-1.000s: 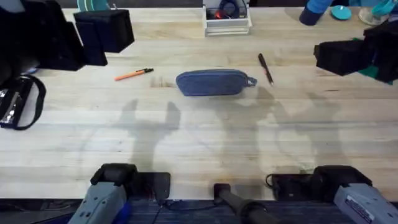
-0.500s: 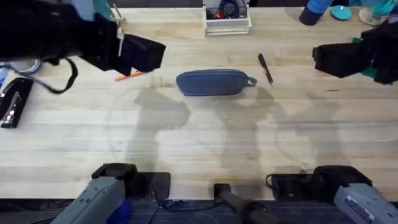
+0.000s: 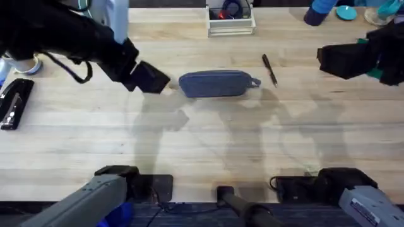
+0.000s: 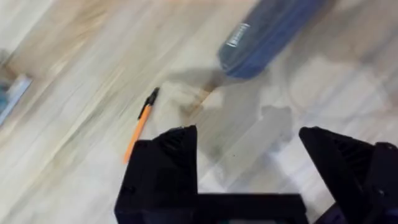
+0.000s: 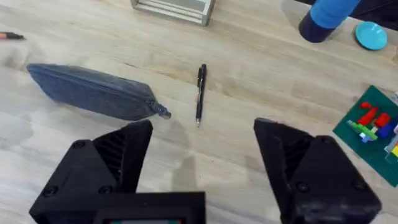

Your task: Unzip the bag, pick up the pens from the table one at a time and place them inside, then zip the bag closed.

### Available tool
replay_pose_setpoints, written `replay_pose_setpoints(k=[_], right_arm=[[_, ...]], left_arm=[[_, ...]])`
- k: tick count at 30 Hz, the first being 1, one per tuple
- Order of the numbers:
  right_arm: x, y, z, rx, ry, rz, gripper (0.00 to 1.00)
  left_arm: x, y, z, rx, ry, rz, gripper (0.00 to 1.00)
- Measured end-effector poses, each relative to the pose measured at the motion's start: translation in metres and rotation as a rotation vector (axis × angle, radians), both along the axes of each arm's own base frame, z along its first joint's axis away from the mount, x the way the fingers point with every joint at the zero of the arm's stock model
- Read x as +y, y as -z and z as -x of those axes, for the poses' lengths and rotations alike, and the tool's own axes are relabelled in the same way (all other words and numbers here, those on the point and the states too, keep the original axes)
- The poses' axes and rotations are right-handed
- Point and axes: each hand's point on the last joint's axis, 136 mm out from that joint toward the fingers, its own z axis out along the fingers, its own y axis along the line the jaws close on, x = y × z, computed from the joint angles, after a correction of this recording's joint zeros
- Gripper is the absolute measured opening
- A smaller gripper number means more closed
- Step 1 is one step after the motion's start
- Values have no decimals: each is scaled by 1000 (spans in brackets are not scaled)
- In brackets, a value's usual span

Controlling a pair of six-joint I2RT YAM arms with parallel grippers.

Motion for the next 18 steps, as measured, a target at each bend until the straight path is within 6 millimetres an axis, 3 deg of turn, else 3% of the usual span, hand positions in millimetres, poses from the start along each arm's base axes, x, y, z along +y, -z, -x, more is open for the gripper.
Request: replay_pose_setpoints(k=[9, 18], right_arm=[[0, 0, 0, 0, 0, 0, 998], [0, 0, 0, 0, 0, 0, 998]], left_arm=[[-21, 27, -5, 24, 341, 4, 993], [-32, 53, -15, 20, 565, 69, 993]])
